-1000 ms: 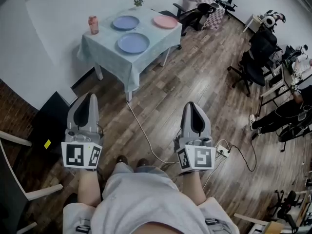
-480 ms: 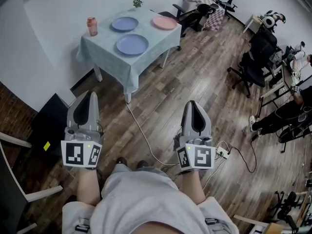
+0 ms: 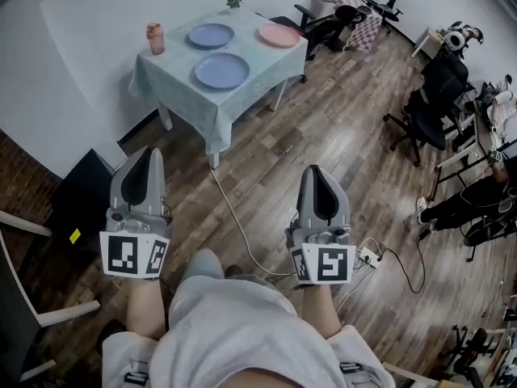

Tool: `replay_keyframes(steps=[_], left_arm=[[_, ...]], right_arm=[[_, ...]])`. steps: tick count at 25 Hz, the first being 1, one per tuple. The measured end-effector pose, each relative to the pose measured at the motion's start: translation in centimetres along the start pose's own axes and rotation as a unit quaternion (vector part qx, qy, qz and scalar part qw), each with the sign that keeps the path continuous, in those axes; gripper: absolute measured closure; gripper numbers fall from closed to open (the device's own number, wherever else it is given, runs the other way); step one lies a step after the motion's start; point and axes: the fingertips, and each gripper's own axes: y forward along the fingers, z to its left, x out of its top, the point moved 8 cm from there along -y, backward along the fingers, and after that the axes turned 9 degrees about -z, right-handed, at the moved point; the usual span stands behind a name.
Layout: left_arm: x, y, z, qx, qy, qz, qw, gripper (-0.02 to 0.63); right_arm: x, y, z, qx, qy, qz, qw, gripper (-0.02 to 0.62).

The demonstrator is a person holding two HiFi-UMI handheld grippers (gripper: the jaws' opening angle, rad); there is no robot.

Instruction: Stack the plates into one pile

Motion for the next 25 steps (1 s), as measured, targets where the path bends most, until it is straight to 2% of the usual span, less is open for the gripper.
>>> replay_keyframes(steps=[4, 8, 15, 21, 25], left_arm=[[-1.3, 1.0, 0.3, 0.001, -0.001, 0.012, 0.9999, 0.600], [-3.0, 3.0, 1.4, 0.002, -0.003, 0.013, 0.9999, 0.600], [-5.9, 9.6, 6.2, -0.001, -0.002, 0.008, 1.0000, 0.600], [-7.5, 15.7, 10.4, -0.046, -0.002, -0.010, 0.9989, 0.600], [-8.6, 19.3, 12.9, -0.064, 0.006, -0.005, 0.9979, 0.600]], right_arm=[[-1.5, 1.4, -0.6, 0.001, 0.028, 0.014, 1.000, 0.594], [-3.2, 3.7, -1.2, 0.001, 0.027, 0.024, 0.999, 0.594], [-6.1, 11.7, -1.7, -0.004, 0.021, 0.019, 1.000, 0.594], [-8.3, 18.6, -1.3, -0.015, 0.014, 0.013, 1.000, 0.594], [-9.7, 22.6, -1.0, -0.024, 0.011, 0.009, 1.000, 0.594]])
